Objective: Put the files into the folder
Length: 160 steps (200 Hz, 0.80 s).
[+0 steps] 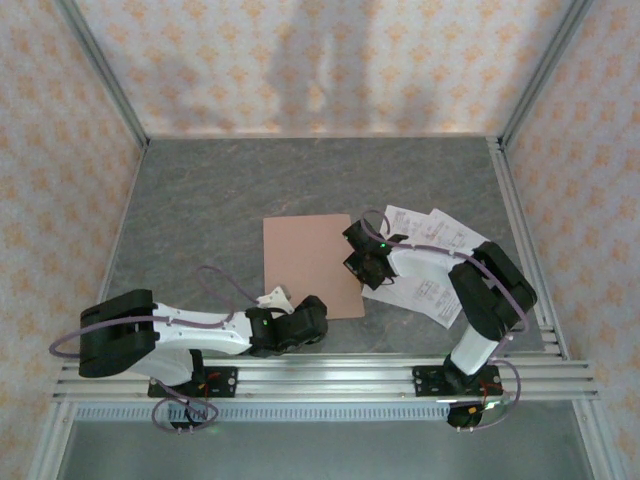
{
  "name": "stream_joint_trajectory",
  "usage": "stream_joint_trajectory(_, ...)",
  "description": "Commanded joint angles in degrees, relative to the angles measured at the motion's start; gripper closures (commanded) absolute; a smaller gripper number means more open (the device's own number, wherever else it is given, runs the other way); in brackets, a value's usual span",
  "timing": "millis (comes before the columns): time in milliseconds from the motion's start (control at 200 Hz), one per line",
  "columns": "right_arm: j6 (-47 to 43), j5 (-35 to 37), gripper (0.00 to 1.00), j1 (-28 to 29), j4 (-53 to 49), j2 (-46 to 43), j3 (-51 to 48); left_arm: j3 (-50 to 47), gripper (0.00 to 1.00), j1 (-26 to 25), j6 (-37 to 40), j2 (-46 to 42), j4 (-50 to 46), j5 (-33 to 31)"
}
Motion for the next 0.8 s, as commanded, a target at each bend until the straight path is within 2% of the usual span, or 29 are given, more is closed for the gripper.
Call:
stream_joint_trajectory(0,0.63,1.15,1.00,-0.35,-2.27,2.21,-1.72,0.43,0.32,-0.32,0.81,-0.92,-2.61,-4.33)
stream_joint_trajectory(355,1.46,-0.63,1.00,-0.35,-0.11,1.97,-3.28,-1.14,0.39,-0.94,0.14,-5.13,-1.20,-10.44)
stream_joint_trajectory(625,2.99,-2.84,1.00,-0.66,3.02,1.88,-5.21,-3.36,0.42,-1.00,-1.65,-6.05,0.93,-11.09)
stream_joint_trajectory(676,2.96,-2.93,1.00,-0.79,3.11,1.70,-5.32,-2.66,0.40,-1.42,-3.56,-6.02,-2.18,-10.10)
stream_joint_trajectory(736,3.00,-2.65,1.00,-0.86,2.74,1.39,-5.32,-1.82,0.30,-3.29,-7.56,-6.06,-6.94,-10.62)
stream_joint_trajectory(796,2.96,-2.39,1.00,-0.88,2.49,1.05,-5.32,-3.61,0.26,-4.65,-9.85,-6.12,-4.95,-11.57)
